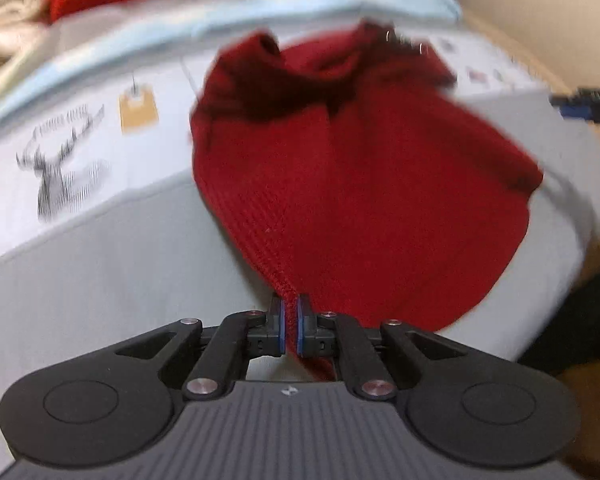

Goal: Fold small clothes

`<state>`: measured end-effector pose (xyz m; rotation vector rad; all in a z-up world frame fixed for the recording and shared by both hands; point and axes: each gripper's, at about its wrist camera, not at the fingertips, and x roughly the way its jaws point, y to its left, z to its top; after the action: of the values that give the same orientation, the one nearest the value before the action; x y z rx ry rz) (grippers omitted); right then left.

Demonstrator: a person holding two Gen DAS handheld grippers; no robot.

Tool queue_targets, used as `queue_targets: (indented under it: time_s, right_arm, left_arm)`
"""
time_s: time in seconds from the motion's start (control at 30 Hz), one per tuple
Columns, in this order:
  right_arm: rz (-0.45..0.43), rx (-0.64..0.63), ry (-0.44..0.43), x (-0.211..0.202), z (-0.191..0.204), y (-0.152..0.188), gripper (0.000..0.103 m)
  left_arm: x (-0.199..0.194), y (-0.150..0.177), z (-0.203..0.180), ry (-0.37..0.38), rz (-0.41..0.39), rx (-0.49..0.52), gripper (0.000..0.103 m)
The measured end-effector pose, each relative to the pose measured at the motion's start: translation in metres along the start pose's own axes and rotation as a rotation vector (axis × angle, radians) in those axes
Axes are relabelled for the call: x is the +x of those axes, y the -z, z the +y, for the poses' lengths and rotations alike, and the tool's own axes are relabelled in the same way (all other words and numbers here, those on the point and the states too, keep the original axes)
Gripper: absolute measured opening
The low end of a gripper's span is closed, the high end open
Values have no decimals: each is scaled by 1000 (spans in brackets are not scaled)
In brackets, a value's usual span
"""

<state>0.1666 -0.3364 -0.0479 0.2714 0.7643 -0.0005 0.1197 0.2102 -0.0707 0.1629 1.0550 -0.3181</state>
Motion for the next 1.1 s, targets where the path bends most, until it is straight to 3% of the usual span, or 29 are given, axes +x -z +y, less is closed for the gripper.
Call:
queue_targets:
  time_s: [0.13,0.23,0.43,0.53,0.57,0.6,0.67,0.77,0.9,1.03,1.1]
  right_arm:
    - [144,-5,-17,41,23,7,55]
    - [220,-46,21,71,42,14,56]
    - [329,-100,139,122,56,26,56]
    - [351,-149,175,135,62,31,55]
    - [344,-168,170,136,63,31,42]
    - [333,-184,155,133,64,32,19]
    - [315,-172,124,124,61,28,6]
    - [222,-117,96,93,47,13,6]
    - [74,-103,10,27,24,-2,5]
    - [87,-99,-7,-17,-5,8,4]
    - [164,-93,26,-20,-21,20,4]
  left_arm:
    - [1,4,17,32,14,-101,11]
    - [12,0,26,22,22,-156,33]
    - [54,-9,32,-2,88,-230,54]
    - [68,-15,35,1,108,-275,54]
    - [71,-16,37,1,110,-291,50]
    - [74,-19,37,1,108,-306,45]
    - [78,-23,37,15,103,-329,15]
    - [74,-30,26,-10,83,-294,13]
    - [57,-35,20,24,44,-289,12]
    - [44,-28,13,58,78,-242,11]
    - [47,-21,7,65,132,-194,11]
